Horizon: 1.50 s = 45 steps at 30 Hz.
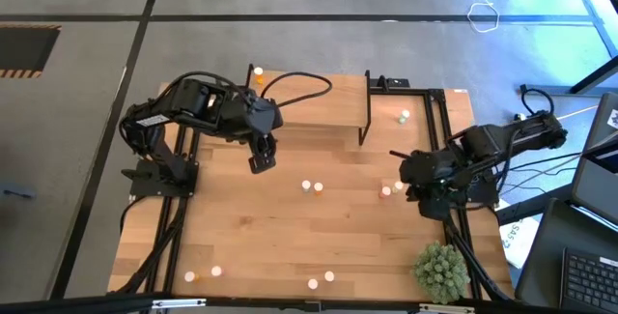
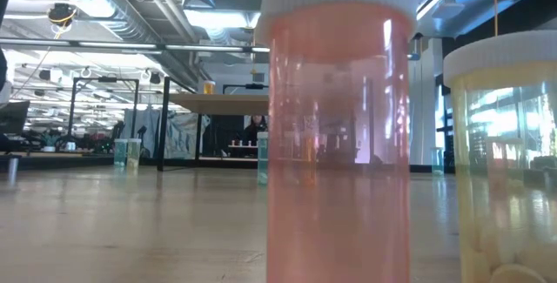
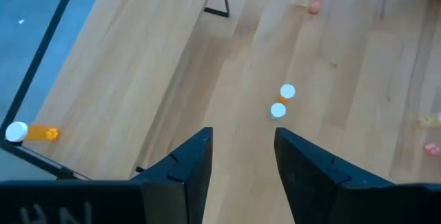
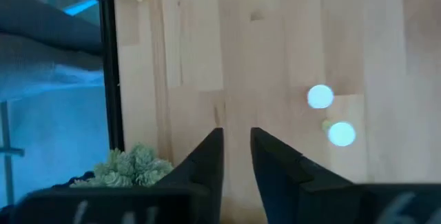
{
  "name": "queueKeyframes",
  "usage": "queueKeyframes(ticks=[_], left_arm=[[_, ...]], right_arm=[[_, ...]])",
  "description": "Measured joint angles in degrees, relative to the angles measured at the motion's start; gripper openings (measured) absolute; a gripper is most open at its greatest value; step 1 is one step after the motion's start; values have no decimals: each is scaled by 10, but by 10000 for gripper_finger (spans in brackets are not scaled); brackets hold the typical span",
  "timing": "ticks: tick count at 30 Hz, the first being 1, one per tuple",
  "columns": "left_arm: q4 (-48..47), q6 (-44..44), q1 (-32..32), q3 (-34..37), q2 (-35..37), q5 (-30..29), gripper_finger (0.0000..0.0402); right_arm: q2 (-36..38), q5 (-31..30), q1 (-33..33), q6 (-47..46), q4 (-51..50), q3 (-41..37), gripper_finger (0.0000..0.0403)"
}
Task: Pick and place medicine bottles onto shelf by color
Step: Put the top right pink pill bottle on the shelf
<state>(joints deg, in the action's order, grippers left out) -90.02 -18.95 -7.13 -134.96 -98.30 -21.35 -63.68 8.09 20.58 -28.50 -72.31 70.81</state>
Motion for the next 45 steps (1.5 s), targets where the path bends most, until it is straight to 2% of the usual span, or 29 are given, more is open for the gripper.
queueKeyframes(ticks=[6,10,13,20,30,33,45], left_arm=[[0,1,-5,0,0,0,150],[0,5,-6,0,0,1,150],[0,5,-6,0,0,14,150],[0,6,-6,0,0,18,150],[0,15,-6,0,0,17,150],[0,15,-6,0,0,17,150],[0,15,-6,0,0,17,150]], right_arm=[[-42,3,0,40,1,0,138],[-76,-43,0,90,1,0,160],[-103,-81,0,141,1,0,167],[-158,-84,-15,182,17,-14,169],[-105,-70,-63,149,120,-144,169],[-103,-52,-71,144,151,-163,169],[-103,-69,-105,138,192,-229,169]])
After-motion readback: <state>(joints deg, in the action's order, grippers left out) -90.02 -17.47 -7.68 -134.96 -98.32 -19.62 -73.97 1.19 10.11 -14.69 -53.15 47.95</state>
